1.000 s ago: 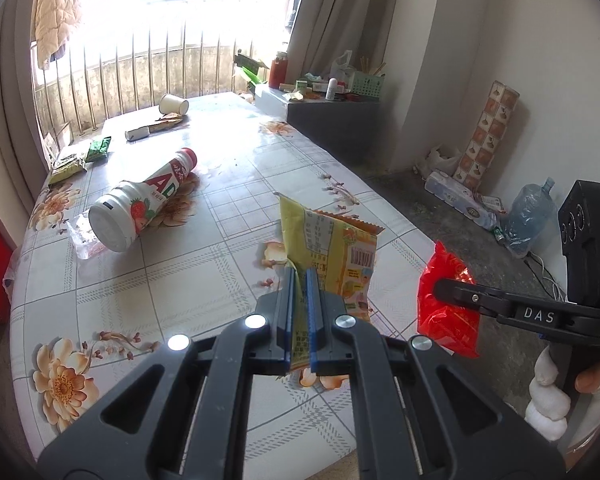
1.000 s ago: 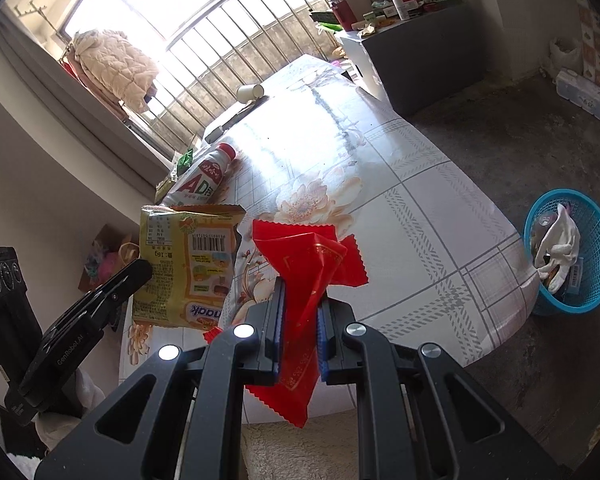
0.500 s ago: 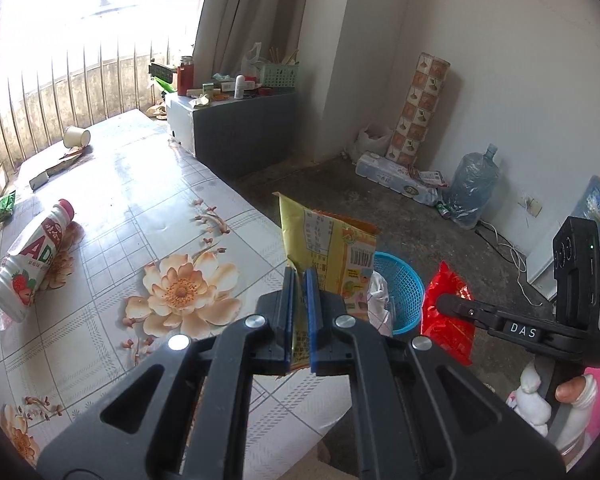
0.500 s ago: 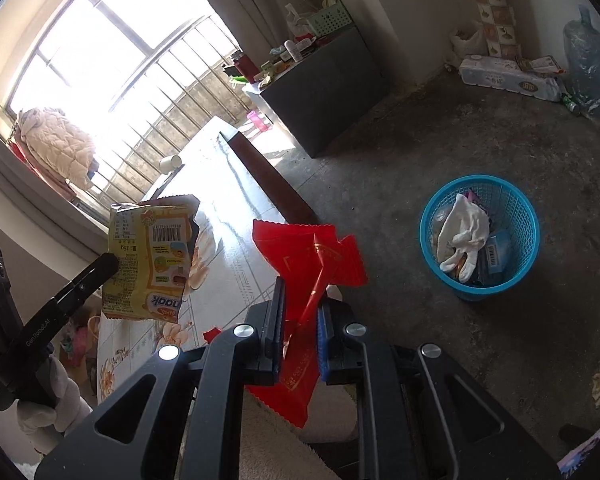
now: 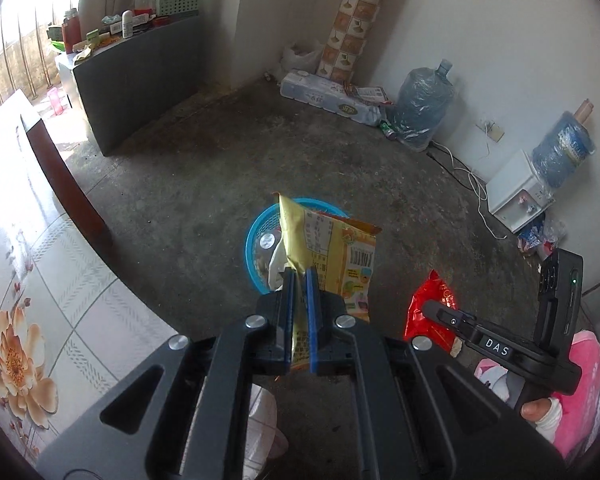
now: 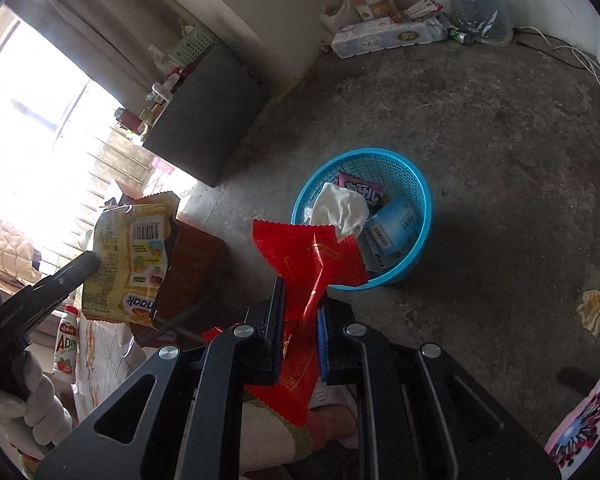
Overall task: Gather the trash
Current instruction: 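Open both tools over the blue basket to drop the snack bag and wrapper, then move both tools back over the table toward the white AD bottle, then grasp the white AD bottle with the right tool while the left tool grasps the clear plastic bag, then lift the AD bottle with the right tool while the left tool lifts the clear bag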
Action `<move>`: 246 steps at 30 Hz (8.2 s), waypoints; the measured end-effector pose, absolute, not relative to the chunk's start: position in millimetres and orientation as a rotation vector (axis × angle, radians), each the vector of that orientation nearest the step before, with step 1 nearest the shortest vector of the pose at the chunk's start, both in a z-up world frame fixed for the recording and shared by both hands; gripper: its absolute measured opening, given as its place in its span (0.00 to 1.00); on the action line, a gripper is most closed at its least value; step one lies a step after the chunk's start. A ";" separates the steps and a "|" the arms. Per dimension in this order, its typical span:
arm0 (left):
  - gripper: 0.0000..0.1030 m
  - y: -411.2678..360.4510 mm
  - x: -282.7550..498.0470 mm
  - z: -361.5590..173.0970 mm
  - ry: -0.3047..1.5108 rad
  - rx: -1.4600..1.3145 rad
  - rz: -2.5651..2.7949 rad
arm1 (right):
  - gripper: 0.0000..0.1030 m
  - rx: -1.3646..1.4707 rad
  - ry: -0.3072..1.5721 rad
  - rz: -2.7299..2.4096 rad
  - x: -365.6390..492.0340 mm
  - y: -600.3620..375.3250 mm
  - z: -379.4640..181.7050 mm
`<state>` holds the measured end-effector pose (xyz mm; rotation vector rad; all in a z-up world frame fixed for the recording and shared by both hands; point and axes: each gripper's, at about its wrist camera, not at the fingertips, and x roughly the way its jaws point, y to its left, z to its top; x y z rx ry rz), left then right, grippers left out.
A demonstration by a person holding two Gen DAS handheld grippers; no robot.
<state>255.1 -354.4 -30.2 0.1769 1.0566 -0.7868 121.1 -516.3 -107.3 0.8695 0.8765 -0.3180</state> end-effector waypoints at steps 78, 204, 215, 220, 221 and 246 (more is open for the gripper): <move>0.52 239.3 144.0 -18.6 0.711 -0.503 0.066 | 0.80 0.449 1.312 0.354 472.4 -5.9 -11.7; 0.03 57.4 145.1 -30.6 0.901 -0.068 -0.037 | 0.60 0.255 1.129 0.413 238.4 -190.2 -19.3; 0.02 44.3 130.6 -1.8 0.842 -0.035 -0.035 | 0.60 0.287 1.078 0.442 225.2 -199.6 -3.4; 0.02 33.0 122.9 14.2 0.810 -0.004 -0.035 | 0.60 0.314 1.044 0.452 216.5 -209.5 4.7; 0.02 30.5 121.5 17.3 0.804 0.001 -0.035 | 0.60 0.319 1.036 0.453 213.9 -212.2 6.4; 0.01 -163.6 166.7 77.5 0.733 0.098 -0.520 | 0.58 0.682 0.824 0.032 97.1 -457.4 16.7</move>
